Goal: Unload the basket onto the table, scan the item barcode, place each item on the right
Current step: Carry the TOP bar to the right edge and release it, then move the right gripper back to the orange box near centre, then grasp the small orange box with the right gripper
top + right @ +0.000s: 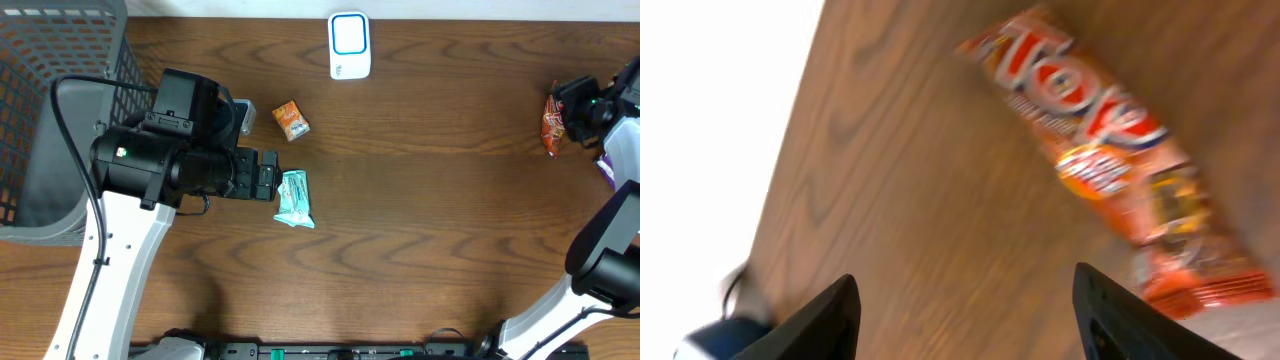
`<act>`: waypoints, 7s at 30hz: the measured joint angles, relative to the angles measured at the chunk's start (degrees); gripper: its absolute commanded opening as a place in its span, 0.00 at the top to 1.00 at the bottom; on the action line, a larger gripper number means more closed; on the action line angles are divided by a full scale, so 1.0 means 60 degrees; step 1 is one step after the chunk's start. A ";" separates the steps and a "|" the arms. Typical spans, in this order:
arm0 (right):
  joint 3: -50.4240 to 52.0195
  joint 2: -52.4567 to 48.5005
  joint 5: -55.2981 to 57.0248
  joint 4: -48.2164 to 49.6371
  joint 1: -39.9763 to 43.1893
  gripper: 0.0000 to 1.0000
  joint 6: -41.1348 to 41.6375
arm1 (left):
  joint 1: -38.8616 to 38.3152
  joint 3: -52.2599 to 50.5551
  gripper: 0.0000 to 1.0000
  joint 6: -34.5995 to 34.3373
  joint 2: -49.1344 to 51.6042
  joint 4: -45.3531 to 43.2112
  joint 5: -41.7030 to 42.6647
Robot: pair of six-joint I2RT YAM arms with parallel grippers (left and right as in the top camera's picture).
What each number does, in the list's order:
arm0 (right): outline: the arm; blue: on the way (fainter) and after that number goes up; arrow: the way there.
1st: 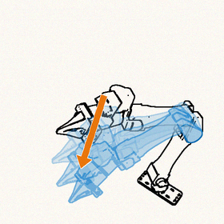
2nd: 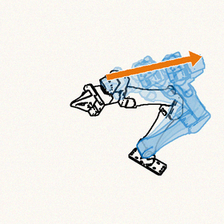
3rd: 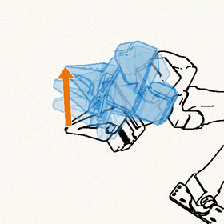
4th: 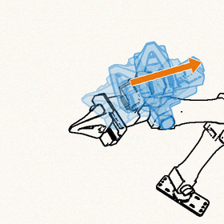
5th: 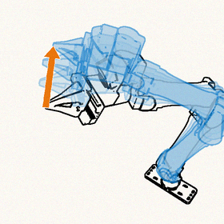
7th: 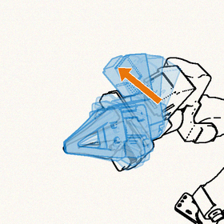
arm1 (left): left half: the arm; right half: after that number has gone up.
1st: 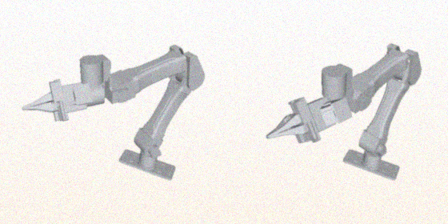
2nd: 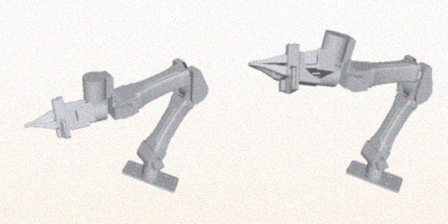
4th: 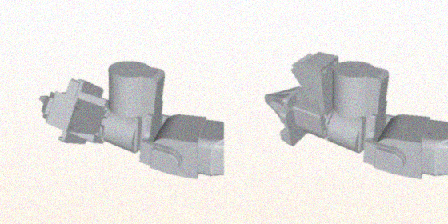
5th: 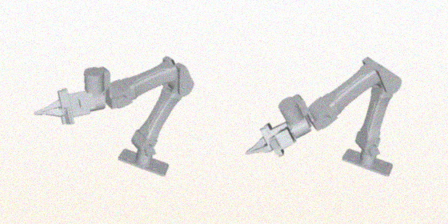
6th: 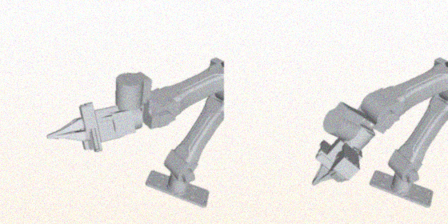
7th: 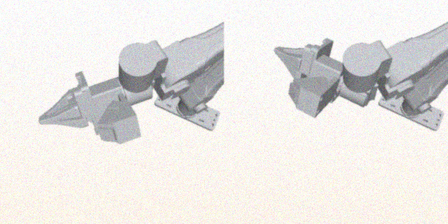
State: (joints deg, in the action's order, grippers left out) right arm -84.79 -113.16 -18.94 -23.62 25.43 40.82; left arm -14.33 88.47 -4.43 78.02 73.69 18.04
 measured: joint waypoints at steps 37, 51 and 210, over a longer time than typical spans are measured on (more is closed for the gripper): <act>-0.0007 -0.2193 0.5151 0.1417 -0.1002 0.99 -0.2215 | 0.0000 0.0000 0.02 0.0000 0.0000 0.0004 0.0000; -0.0124 -0.1341 0.5111 0.0142 0.0022 0.82 -0.2645 | 0.0000 0.0000 0.02 0.0000 0.0000 0.0004 0.0000; 0.2218 -0.0259 0.1053 0.3996 -0.9599 0.14 -0.1395 | -0.0007 0.0000 0.02 0.0004 0.0000 0.0004 0.0000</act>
State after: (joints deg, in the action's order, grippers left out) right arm -71.48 -114.72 -12.62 0.36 -32.16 32.45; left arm -14.37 88.47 -4.40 78.02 73.71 18.04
